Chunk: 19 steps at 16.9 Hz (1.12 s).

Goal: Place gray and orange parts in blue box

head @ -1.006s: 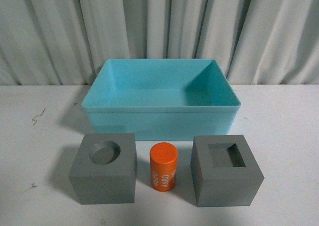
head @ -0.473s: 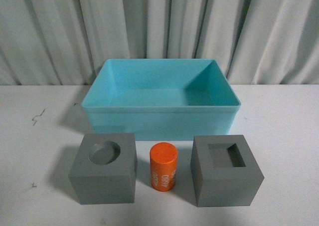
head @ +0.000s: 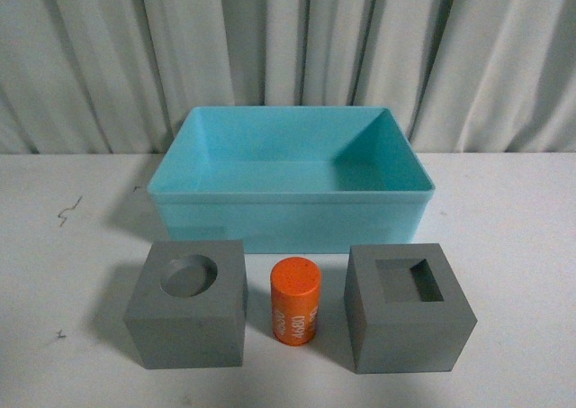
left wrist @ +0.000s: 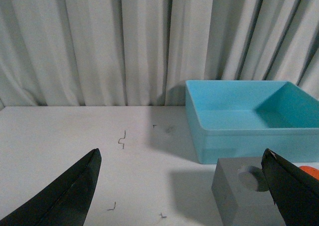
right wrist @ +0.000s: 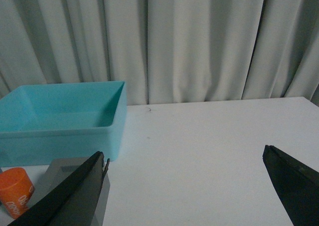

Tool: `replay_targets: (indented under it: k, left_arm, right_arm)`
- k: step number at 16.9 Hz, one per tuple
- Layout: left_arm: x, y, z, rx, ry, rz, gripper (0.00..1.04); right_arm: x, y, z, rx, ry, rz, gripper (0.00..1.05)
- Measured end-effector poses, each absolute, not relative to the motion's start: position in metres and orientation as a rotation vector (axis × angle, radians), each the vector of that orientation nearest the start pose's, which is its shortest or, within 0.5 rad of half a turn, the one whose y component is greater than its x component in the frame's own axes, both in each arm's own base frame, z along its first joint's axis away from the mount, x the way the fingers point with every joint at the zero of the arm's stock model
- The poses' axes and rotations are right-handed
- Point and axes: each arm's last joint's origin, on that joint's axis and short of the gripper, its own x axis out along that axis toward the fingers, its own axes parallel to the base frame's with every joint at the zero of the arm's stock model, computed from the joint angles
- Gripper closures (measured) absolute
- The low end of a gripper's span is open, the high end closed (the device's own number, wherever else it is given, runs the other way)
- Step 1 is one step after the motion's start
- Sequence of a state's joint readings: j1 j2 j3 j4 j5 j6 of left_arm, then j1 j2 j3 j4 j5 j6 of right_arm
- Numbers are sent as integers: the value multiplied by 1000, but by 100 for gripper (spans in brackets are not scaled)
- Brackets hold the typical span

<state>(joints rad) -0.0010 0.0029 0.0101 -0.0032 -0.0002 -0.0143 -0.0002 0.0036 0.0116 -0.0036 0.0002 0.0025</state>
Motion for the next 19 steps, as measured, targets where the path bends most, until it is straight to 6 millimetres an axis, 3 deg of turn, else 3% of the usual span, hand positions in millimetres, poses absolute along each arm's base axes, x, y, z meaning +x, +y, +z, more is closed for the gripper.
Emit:
replay_targets:
  k: [19]
  left_arm:
    - [97, 0, 166, -14, -4, -1, 7]
  right_arm:
    - [97, 0, 167, 2, -4, 0, 6]
